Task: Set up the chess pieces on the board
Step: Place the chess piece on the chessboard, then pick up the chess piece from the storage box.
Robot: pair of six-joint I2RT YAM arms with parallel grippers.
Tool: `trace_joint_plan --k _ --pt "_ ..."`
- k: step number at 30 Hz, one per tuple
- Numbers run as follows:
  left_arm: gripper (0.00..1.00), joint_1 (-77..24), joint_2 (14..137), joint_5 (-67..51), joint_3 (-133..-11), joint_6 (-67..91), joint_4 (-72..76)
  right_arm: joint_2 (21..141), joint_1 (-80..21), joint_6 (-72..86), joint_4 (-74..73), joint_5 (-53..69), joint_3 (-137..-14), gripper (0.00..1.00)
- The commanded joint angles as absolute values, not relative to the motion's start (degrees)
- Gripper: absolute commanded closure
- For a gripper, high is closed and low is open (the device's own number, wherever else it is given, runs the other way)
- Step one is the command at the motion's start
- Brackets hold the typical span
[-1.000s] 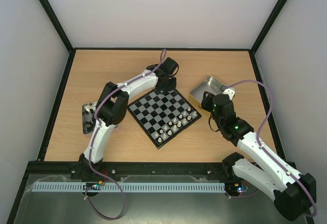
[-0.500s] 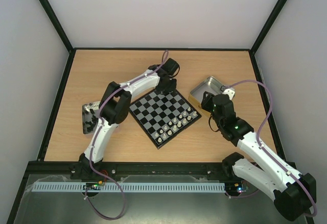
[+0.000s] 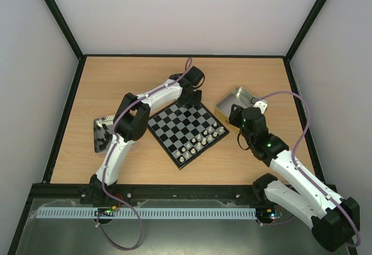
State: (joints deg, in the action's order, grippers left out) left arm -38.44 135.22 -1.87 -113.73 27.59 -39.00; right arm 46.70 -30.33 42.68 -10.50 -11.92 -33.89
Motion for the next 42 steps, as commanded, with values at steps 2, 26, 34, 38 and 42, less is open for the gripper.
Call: trace_joint_plan --k 2,26,34,38,42 --pt "0.66 -37.6 134.6 -5.2 -115.9 26.6 -40.0 45.9 -30.1 42.8 -11.9 -12.4 -33.6 0.55" --pt "0.45 -25.6 79.1 3.7 -63.6 32.4 -31.4 49.1 -30.1 43.3 -7.5 -9.8 -33.7 0.4" --pt "0.5 -17.0 63.1 4.9 -47.3 38.0 -33.1 50.6 -30.1 44.6 -5.7 -10.2 -34.4 0.36" --pt "0.54 -13.2 60.3 4.9 -42.6 38.6 -34.4 52.1 -30.1 45.9 -5.3 -9.4 -34.8 0.37" --pt "0.57 -11.2 61.1 4.4 -40.5 38.7 -35.7 52.9 -30.1 46.6 -5.5 -9.1 -35.2 0.38"
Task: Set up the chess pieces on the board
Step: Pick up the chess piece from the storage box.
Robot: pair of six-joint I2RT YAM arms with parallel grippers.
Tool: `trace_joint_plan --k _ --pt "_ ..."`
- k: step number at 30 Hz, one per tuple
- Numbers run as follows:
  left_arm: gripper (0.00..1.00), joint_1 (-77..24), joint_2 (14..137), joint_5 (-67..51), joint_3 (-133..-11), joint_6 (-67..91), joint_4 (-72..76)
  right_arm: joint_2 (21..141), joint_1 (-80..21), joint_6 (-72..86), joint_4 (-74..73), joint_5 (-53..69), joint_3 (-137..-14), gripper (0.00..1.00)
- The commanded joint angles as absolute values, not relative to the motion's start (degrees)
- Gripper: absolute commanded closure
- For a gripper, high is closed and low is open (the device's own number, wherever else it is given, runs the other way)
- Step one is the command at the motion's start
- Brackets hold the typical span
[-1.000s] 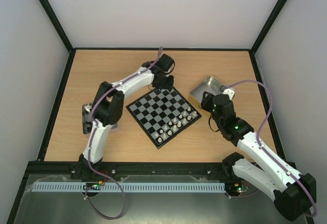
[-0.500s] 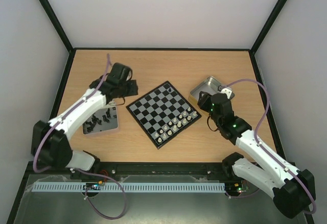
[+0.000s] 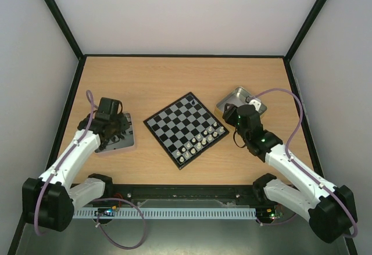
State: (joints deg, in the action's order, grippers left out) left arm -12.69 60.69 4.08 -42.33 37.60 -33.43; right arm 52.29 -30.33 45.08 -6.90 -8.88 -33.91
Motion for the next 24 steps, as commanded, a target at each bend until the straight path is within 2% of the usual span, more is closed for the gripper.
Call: trace_joint_plan --k 1,17,24 --pt "0.58 -11.1 61.4 4.3 -40.0 38.9 -35.8 52.9 -30.1 46.8 -5.6 -9.2 -35.2 0.38" --pt "0.72 -10.7 66.7 6.1 -34.4 44.1 -31.5 52.0 -30.1 47.2 -6.2 -11.2 -34.6 0.39" --pt "0.72 -10.5 69.7 6.2 -33.8 43.9 -28.3 51.8 -30.1 47.0 -6.6 -11.4 -34.6 0.39"
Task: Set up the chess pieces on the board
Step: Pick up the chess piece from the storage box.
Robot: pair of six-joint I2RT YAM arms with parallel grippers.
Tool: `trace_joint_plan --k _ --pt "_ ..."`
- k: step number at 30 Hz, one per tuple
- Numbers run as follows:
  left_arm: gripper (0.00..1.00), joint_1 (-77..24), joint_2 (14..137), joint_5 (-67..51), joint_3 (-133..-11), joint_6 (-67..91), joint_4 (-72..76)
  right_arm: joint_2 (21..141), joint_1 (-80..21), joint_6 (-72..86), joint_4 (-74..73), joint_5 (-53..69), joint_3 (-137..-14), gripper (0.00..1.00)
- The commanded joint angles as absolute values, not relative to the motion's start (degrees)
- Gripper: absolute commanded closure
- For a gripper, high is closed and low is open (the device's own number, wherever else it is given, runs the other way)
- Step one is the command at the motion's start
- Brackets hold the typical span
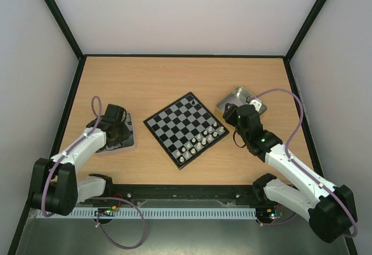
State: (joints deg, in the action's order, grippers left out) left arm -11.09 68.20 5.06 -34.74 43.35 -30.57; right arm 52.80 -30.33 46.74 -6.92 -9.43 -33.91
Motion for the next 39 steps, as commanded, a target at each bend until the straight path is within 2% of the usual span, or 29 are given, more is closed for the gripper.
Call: trace_joint_plan --k 1,6,19,24,31,39 --pt "0.73 -10.4 70.2 6.3 -33.7 43.8 -27.9 51.8 -30.2 46.9 -6.6 -11.5 -34.6 0.39" --pt "0.74 -9.6 71.9 6.8 -33.8 43.3 -26.3 51.7 -30.1 46.8 -6.7 -11.7 -34.5 0.39" --pt "0.87 -9.3 72.1 7.9 -33.8 42.4 -26.6 51.9 -30.1 47.1 -6.5 -11.8 -34.5 0.39" --pt "0.88 -9.3 72.8 7.1 -33.8 42.0 -25.6 51.7 -30.1 47.0 -6.7 -11.8 -34.6 0.39" --pt "0.83 -9.3 74.2 5.8 -33.3 41.9 -24.2 50.8 -30.1 47.0 -7.1 -12.3 -34.4 0.39" --pt "0.89 -9.3 73.7 6.8 -33.4 41.7 -24.8 50.4 -30.1 46.8 -7.2 -12.5 -34.7 0.39"
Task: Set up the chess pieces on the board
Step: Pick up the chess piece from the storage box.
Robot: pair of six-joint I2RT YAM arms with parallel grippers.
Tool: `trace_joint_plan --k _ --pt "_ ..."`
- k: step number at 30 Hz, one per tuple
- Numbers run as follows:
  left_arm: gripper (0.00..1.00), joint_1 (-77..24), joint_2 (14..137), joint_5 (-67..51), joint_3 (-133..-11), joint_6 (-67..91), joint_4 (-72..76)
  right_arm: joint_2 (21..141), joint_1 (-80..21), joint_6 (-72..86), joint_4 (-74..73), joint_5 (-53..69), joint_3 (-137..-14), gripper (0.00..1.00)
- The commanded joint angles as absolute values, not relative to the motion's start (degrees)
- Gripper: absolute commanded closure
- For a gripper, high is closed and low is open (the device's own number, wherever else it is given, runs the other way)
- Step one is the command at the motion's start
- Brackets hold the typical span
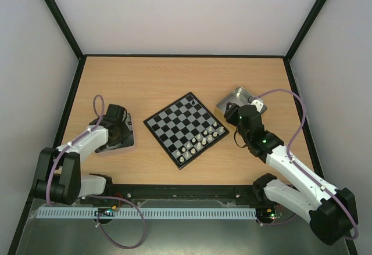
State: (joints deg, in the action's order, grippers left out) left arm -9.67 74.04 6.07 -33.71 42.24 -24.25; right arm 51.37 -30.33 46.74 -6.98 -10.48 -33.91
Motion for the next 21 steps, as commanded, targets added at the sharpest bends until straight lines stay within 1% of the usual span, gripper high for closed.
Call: trace_joint_plan --k 1,7,12,17,21 --pt "0.9 -9.3 73.2 6.8 -33.7 41.7 -25.3 50.3 -30.1 46.8 -7.2 -12.6 -34.7 0.39" --pt "0.9 -9.3 67.5 7.8 -37.6 41.7 -30.2 49.5 -30.1 46.8 -7.3 -13.0 -34.7 0.39" --pt "0.89 -9.3 64.3 6.2 -42.2 40.7 -33.6 49.1 -30.1 46.9 -7.1 -13.3 -34.5 0.39" --pt "0.88 -11.2 64.4 1.0 -46.8 39.2 -33.0 48.8 -30.1 47.3 -7.2 -13.7 -34.3 0.39" --pt "0.86 -16.2 68.2 -1.7 -50.7 38.0 -31.6 48.4 -30.1 47.5 -7.7 -14.4 -34.2 0.39"
